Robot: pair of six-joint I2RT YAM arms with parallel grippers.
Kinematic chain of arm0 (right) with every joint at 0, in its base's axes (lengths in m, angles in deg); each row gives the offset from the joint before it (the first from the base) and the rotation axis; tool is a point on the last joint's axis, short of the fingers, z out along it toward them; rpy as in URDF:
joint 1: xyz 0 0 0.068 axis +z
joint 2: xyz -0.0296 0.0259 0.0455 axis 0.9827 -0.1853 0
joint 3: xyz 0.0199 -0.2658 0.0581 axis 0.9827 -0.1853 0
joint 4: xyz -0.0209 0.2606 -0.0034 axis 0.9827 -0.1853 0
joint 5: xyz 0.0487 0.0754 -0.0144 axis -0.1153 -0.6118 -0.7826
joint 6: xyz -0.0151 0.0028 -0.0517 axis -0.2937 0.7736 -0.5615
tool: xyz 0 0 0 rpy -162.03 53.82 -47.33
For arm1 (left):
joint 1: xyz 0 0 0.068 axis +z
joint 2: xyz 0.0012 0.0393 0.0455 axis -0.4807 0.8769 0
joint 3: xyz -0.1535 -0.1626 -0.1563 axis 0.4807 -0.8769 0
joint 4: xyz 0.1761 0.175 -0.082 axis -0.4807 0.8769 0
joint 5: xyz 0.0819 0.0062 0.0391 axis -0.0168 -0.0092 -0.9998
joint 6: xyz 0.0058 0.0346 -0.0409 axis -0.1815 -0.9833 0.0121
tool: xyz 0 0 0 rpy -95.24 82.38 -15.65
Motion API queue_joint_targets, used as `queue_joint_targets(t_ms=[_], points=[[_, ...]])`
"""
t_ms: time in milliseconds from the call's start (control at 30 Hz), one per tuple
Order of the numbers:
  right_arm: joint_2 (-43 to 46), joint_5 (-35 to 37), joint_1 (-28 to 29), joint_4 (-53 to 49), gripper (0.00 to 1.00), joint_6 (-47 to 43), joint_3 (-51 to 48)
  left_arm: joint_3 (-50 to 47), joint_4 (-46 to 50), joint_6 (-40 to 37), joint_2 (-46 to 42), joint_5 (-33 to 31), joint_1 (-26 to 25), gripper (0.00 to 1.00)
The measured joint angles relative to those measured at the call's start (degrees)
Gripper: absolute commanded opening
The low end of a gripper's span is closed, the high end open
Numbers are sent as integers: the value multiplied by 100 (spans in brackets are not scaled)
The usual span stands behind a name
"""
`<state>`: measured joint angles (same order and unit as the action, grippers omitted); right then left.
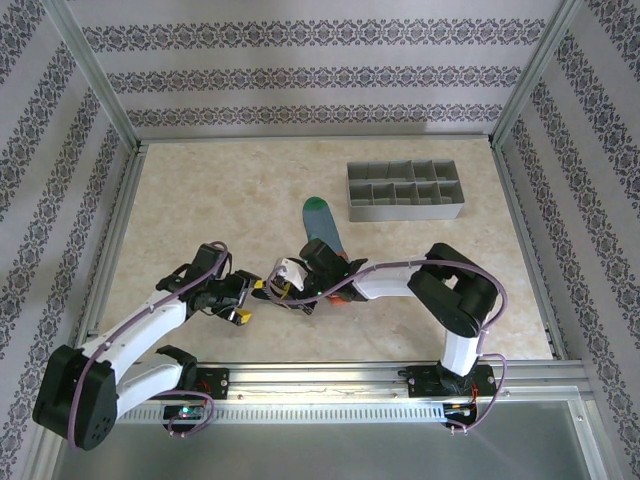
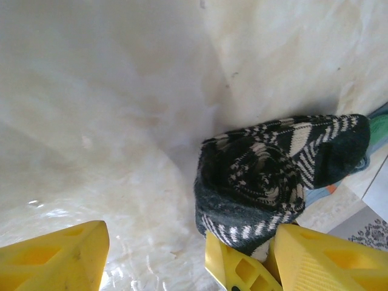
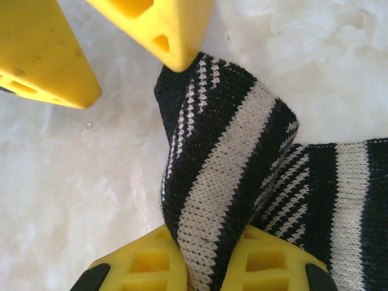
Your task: Roll the socks
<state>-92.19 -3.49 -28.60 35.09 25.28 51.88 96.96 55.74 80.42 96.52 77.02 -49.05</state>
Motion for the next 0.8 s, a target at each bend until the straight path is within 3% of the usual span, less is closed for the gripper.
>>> queue_joint_targets(t_ms=[267, 533, 633, 700, 733, 800], points=[[-352, -1034, -417, 11, 0, 352, 186, 61, -870, 4, 748, 24, -372, 69], [-634, -1615, -654, -168, 0, 680, 435, 166, -1351, -4, 1226, 9, -590, 56], [-710, -1766, -713, -229, 0, 780, 505, 162, -1499, -55, 1394, -9, -597, 42], [-739, -1805, -730, -302, 0, 789, 555, 153, -1611, -98, 1515, -7, -597, 25], [-739, -1810, -737, -348, 4, 791, 570, 153, -1652, -127, 1556, -4, -597, 13], [-728, -1799, -748, -452, 14, 774, 601, 151, -1668, -162, 1558, 13, -597, 0]])
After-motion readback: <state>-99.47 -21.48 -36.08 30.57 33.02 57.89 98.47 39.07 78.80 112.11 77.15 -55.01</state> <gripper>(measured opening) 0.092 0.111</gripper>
